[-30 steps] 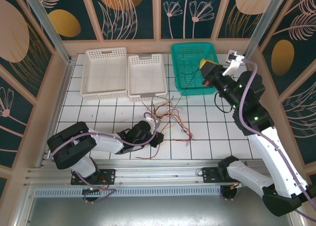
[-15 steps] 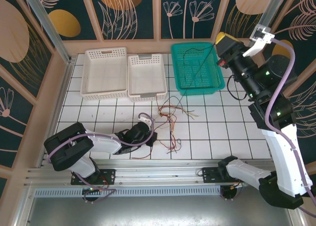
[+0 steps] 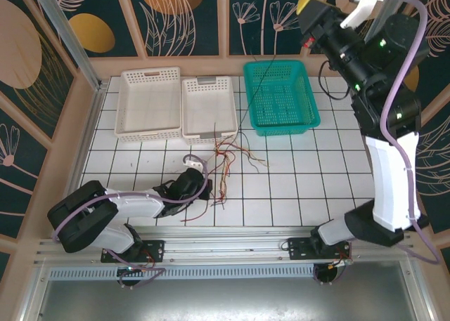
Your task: Untangle the cables
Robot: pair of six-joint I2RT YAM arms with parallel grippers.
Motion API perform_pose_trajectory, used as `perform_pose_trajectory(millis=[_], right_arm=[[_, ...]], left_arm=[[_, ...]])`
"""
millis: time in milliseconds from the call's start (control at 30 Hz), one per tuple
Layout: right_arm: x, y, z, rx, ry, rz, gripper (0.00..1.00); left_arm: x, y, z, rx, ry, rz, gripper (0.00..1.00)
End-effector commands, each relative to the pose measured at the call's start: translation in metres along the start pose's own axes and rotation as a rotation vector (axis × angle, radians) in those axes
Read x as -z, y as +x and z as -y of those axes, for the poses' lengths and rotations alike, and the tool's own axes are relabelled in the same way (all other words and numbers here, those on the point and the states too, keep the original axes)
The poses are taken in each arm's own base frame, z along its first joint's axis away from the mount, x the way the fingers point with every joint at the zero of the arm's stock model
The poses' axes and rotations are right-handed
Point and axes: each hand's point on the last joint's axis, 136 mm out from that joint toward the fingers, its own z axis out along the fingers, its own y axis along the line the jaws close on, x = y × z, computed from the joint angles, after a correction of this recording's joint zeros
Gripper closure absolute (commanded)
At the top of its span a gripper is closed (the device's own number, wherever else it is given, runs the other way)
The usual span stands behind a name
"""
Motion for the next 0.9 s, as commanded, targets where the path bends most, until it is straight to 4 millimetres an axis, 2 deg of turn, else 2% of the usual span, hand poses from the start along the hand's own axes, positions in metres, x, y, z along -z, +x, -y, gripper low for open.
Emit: perform_pose_trajectory(millis=[0, 100, 167, 300, 433, 567, 800, 867], right_arm=[[0.01, -0.022, -0.019, 0.017, -0.062, 0.04, 1.0], [0.007, -0.025, -0.025, 0.009, -0.098, 0.051, 1.0], [0.002, -0.021, -0.023, 0.005, -0.104, 0.035, 1.0], [-0.017, 0.004, -0.022, 0.0, -0.164, -0.045, 1.0], [-0.037, 0.031, -0.024, -0.002, -0.255, -0.125, 1.0], [-0.053, 0.041, -0.022, 0.002, -0.281, -0.146, 1.0], [-0.082, 0.06, -0.012, -0.011, -0.311, -0.173, 1.0], [-0.092, 0.07, -0.007, -0.025, -0.314, -0.195, 1.0]], left_arm=[[-0.001, 0.016, -0.027, 0.02, -0.092, -0.038, 1.0], [-0.001, 0.02, -0.035, 0.031, -0.11, -0.04, 1.0], [0.001, 0.021, -0.038, 0.035, -0.114, -0.035, 1.0], [0.003, 0.022, -0.039, 0.035, -0.107, -0.032, 1.0], [0.008, 0.014, -0.028, 0.039, -0.06, -0.008, 1.0], [0.013, 0.003, -0.022, 0.035, -0.041, 0.016, 1.0], [0.022, 0.003, -0.019, 0.047, -0.003, 0.034, 1.0], [0.023, 0.005, -0.02, 0.053, 0.0, 0.035, 1.0]])
